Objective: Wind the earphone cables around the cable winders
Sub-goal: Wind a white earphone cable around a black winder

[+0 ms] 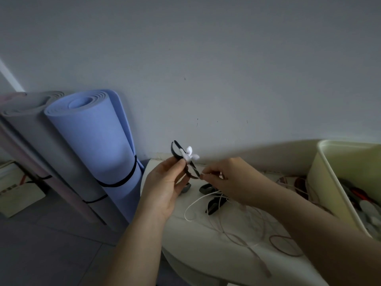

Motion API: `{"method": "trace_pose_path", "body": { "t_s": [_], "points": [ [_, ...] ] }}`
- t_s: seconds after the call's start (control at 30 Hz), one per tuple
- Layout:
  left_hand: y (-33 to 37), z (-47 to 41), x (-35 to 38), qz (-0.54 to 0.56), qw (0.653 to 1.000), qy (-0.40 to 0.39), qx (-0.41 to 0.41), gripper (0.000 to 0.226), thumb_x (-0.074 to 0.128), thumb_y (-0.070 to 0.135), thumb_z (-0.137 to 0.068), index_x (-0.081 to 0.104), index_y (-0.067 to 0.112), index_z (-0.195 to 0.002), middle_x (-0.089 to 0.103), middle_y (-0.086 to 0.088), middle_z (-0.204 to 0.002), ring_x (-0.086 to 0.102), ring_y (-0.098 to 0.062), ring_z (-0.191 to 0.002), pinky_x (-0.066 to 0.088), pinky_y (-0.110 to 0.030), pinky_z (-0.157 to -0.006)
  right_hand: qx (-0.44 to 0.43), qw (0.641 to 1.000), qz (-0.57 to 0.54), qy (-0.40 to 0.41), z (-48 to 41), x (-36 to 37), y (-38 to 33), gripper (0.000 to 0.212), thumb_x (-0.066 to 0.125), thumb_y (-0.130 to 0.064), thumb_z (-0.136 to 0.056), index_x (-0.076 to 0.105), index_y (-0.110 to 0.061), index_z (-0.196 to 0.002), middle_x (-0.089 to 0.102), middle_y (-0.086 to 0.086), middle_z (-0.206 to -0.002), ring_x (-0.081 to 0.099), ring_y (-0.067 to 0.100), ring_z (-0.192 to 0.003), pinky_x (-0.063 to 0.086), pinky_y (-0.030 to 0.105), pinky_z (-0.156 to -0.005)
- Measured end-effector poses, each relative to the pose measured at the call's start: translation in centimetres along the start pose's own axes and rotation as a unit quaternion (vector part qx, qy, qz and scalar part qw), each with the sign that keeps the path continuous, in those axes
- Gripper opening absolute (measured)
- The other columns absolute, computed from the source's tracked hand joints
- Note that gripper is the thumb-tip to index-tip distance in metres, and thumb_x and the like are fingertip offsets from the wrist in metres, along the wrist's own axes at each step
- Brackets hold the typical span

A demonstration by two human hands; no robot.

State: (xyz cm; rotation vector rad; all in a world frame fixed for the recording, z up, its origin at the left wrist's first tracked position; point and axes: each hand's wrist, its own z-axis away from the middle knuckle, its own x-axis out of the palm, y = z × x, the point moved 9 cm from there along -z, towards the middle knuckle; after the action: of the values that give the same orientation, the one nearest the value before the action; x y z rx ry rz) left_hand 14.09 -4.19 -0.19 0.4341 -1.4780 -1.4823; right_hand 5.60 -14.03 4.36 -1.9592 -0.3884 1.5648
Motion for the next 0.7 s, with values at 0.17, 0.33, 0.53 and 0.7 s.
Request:
{"method": "trace_pose_path", "body": {
  "t_s": [0.17, 0.33, 0.53, 0.7],
  "points": [
    [0.3, 0.0, -0.2, -0.182, 0.982, 0.007, 0.058, 0.016, 0.073, 0.02, -0.083, 0.069, 0.024, -0.098, 0.074, 0.009, -0.092, 0.07, -0.007, -0.087, 0.056, -0.027, -0.081, -0.012, 0.998, 0.0, 0.062, 0.2, -2.5, -0.4, 0.019, 0.058, -0.028, -0.092, 0.07, -0.017, -0.082, 0.053, -0.011, -0.055, 0.048, 0.002, -0.053, 0.036, 0.016, -0.051],
    [0.0, 0.9, 1.9, -0.286, 0.951, -0.102, 0.059, 0.017, 0.07, 0.016, -0.086, 0.068, 0.029, -0.097, 0.073, 0.018, -0.095, 0.068, -0.001, -0.09, 0.053, -0.022, -0.084, 0.009, 0.992, -0.032, 0.124, 0.6, -5.3, 0.7, 0.011, 0.069, -0.024, -0.084, 0.066, -0.022, -0.074, 0.053, -0.021, -0.05, 0.049, -0.007, -0.053, 0.036, 0.008, -0.051],
    [-0.5, 1.5, 2.8, -0.284, 0.941, -0.18, 0.026, 0.02, 0.072, 0.019, -0.081, 0.07, 0.026, -0.1, 0.073, 0.013, -0.1, 0.069, -0.006, -0.094, 0.053, -0.022, -0.085, 0.022, 0.988, -0.093, 0.12, 0.5, -5.8, 1.7, 0.016, 0.072, -0.03, -0.08, 0.061, -0.026, -0.069, 0.061, -0.025, -0.078, 0.043, 0.001, -0.045, 0.033, 0.01, -0.045],
    [-0.5, 1.5, 2.7, -0.289, 0.938, -0.193, 0.022, 0.021, 0.07, 0.016, -0.084, 0.07, 0.025, -0.103, 0.072, 0.005, -0.106, 0.069, -0.01, -0.097, 0.054, -0.024, -0.088, 0.03, 0.988, -0.119, 0.099, 0.2, -5.2, 2.2, 0.017, 0.07, -0.031, -0.082, 0.065, -0.016, -0.075, 0.046, -0.019, -0.043, 0.037, 0.001, -0.041, 0.028, 0.008, -0.042]
  ]
}}
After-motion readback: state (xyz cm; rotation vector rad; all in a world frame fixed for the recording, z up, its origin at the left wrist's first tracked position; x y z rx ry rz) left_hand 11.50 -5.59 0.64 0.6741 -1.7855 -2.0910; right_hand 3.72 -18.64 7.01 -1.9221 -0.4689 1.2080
